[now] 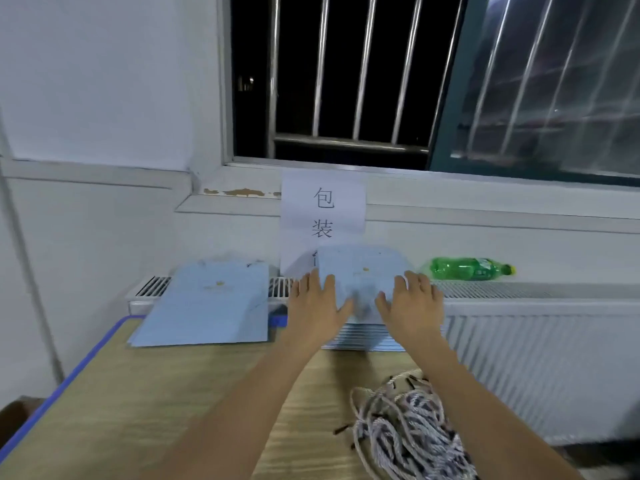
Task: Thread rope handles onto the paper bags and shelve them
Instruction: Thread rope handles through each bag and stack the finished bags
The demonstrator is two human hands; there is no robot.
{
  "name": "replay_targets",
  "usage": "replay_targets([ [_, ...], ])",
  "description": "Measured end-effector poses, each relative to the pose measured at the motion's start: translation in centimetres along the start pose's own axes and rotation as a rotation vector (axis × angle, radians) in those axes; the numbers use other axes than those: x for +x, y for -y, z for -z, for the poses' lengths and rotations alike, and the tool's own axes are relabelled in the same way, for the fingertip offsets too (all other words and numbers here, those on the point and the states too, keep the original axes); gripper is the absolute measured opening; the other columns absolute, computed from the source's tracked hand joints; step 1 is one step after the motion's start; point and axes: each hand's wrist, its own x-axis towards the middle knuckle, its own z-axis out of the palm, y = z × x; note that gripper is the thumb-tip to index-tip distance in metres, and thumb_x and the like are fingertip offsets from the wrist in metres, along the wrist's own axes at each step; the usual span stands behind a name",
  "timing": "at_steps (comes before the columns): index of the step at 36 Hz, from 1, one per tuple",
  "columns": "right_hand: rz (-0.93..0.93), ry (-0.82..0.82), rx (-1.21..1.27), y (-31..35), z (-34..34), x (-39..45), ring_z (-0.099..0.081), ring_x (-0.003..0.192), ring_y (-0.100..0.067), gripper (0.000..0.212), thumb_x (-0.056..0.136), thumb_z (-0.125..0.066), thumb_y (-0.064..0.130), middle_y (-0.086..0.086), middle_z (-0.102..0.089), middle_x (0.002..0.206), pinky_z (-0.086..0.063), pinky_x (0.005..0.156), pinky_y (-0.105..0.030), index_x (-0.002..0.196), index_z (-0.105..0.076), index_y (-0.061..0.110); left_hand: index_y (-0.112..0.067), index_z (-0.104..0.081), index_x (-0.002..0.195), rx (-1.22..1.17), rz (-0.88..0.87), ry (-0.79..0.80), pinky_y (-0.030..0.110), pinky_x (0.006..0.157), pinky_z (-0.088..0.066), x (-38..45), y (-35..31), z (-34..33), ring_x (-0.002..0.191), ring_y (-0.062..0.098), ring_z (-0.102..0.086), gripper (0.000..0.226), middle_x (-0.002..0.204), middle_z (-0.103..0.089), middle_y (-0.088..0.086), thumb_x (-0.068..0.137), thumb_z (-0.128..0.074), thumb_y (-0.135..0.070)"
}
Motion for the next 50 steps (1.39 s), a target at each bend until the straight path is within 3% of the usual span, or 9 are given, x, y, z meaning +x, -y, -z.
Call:
replay_targets([
  [7, -0.382, 0.477, 0.061, -6.4, 0.0, -1.6, -0.033, 0.131, -0.035, 0.065, 0.096, -0.026, 0.052, -0.022, -0.045, 0.137, -0.025, 0.109, -0.044, 0.129, -0.051, 0.002, -0.005, -0.006, 0.150, -0.105, 0.153, 0.272, 0.046, 0.116, -0.009, 0.0, -4.0, -2.7, 0.143, 0.044, 0.000, 0.076, 0.151, 0.007, 0.036, 0.097, -0.031, -0.054],
  [13, -0.412, 0.204, 0.361, -5.1, -0.3, -2.2, -0.055, 0.102, -0.034, 0.050, 0.093, -0.040, 0.044, -0.018, -0.060, 0.096, -0.037, 0.087, -0.037, 0.093, -0.058, -0.002, -0.006, -0.038, 0.139, -0.580, 0.249, 0.106, 0.031, 0.103, -0.032, -0.3, -3.3, -0.9, 0.133, 0.030, -0.035, 0.055, 0.146, -0.032, 0.019, 0.093, -0.053, -0.032],
  [18, -0.412, -0.131, 0.919, -2.4, 2.7, -2.8, -0.052, 0.098, -0.027, 0.031, 0.093, -0.058, 0.019, -0.011, -0.056, 0.104, -0.036, 0.076, -0.024, 0.115, -0.052, -0.001, -0.014, -0.056, 0.118, -1.132, 0.356, -0.159, 0.027, 0.084, -0.038, -2.5, -1.8, 1.8, 0.101, 0.014, -0.047, 0.029, 0.108, -0.050, -0.003, 0.092, -0.052, -0.005],
  [28, -0.596, 0.162, 1.792, 2.0, 5.5, -5.6, -0.060, 0.079, -0.019, 0.030, 0.089, -0.052, -0.008, -0.003, -0.061, 0.098, -0.052, 0.053, -0.028, 0.105, -0.054, 0.017, -0.021, -0.023, 0.146, -1.406, 0.518, -0.303, 0.037, 0.085, -0.046, -9.3, 6.8, 6.6, 0.106, 0.024, -0.057, 0.069, 0.125, -0.054, 0.005, 0.090, -0.062, -0.013],
  [31, -0.582, 0.375, 1.746, 2.1, 5.3, -7.9, -0.065, 0.083, -0.024, 0.024, 0.087, -0.056, -0.004, -0.011, -0.065, 0.103, -0.052, 0.058, -0.031, 0.104, -0.058, 0.012, -0.032, -0.040, 0.118, -1.425, 0.578, -0.422, 0.036, 0.085, -0.046, -11.7, 9.7, 7.8, 0.101, 0.019, -0.059, 0.042, 0.121, -0.053, -0.002, 0.089, -0.063, -0.013],
  [34, -0.463, 0.548, 1.564, 2.4, 6.0, -11.2, -0.061, 0.070, -0.024, 0.009, 0.086, -0.057, -0.001, -0.014, -0.063, 0.088, -0.048, 0.047, -0.028, 0.090, -0.052, 0.006, -0.017, -0.030, 0.142, -1.380, 0.687, -0.471, 0.037, 0.081, -0.046, -13.8, 13.0, 8.1, 0.096, 0.022, -0.058, 0.061, 0.121, -0.050, 0.000, 0.090, -0.062, -0.009],
  [39, -0.007, 0.604, 1.134, 1.7, 5.8, -15.0, -0.057, 0.059, -0.011, 0.019, 0.084, -0.065, 0.001, 0.006, -0.062, 0.059, -0.042, 0.055, -0.018, 0.068, -0.061, 0.011, -0.017, -0.064, 0.102, -1.180, 0.685, -0.203, 0.036, 0.076, -0.047, -16.7, 16.1, 7.9, 0.087, 0.023, -0.062, 0.018, 0.101, -0.065, 0.007, 0.090, -0.060, -0.005],
  [45, 0.119, 0.390, 0.719, 1.1, 4.7, -14.1, -0.058, 0.061, -0.002, 0.021, 0.087, -0.061, 0.008, 0.006, -0.064, 0.067, -0.038, 0.059, -0.011, 0.069, -0.063, 0.017, -0.010, -0.061, 0.100, -0.840, 0.582, -0.068, 0.024, 0.053, -0.031, -17.0, 15.8, 6.3, 0.066, 0.017, -0.046, 0.013, 0.098, -0.056, 0.011, 0.090, -0.057, -0.003],
  [50, 0.098, 0.337, 0.393, 1.8, 4.3, -12.2, -0.059, 0.069, -0.020, 0.035, 0.096, -0.050, 0.031, -0.007, -0.065, 0.076, -0.048, 0.063, -0.028, 0.078, -0.064, 0.004, -0.016, -0.063, 0.093, -0.286, 0.401, -0.097, 0.022, 0.074, -0.033, -17.5, 15.8, 4.3, 0.103, 0.026, -0.050, 0.036, 0.113, -0.053, 0.013, 0.076, -0.063, -0.048],
])
